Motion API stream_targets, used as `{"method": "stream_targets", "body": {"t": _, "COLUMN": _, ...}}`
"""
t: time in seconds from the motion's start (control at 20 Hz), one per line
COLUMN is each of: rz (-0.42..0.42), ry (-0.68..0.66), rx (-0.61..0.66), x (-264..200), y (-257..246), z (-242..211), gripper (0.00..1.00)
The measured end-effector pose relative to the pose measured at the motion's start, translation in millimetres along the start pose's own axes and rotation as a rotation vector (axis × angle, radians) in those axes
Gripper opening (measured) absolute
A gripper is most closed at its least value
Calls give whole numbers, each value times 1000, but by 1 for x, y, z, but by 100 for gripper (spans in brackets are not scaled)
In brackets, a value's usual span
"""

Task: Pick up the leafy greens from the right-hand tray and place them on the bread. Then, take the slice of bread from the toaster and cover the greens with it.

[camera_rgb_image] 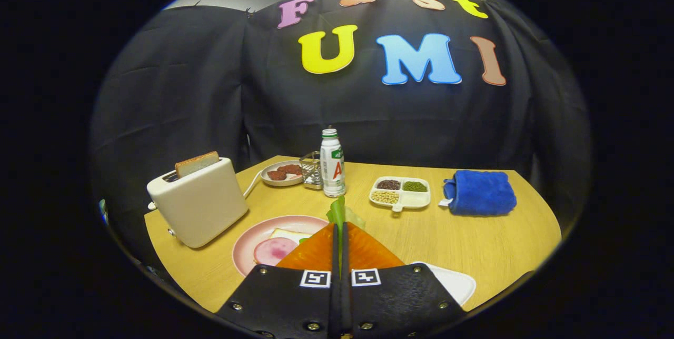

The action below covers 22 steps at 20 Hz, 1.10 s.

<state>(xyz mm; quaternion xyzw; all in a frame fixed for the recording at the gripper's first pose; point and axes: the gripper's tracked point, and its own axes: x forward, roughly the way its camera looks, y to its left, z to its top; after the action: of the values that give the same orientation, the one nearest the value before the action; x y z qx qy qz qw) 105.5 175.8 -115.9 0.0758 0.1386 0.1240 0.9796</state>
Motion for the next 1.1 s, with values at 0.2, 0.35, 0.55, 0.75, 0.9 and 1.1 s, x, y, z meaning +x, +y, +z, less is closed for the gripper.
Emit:
{"method": "stream_targets", "body": {"t": 0.2, "rz": 73, "ry": 30, "rx": -8, "x": 30, "y": 38, "z": -10, "gripper": 0}}
{"method": "stream_targets", "body": {"t": 0.35, "rz": 96, "ry": 79, "rx": -15, "x": 52, "y": 54, "z": -31, "gripper": 0}}
{"method": "stream_targets", "body": {"t": 0.55, "rz": 106, "ry": 115, "rx": 5, "x": 70, "y": 64, "z": -47, "gripper": 0}}
{"method": "stream_targets", "body": {"t": 0.75, "rz": 80, "ry": 99, "rx": -20, "x": 76, "y": 63, "z": -48, "gripper": 1}}
{"method": "stream_targets", "body": {"t": 0.9, "rz": 74, "ry": 70, "rx": -26, "x": 75, "y": 66, "z": -39, "gripper": 9}}
{"method": "stream_targets", "body": {"t": 1.1, "rz": 76, "ry": 26, "rx": -14, "x": 71, "y": 71, "z": -24, "gripper": 9}}
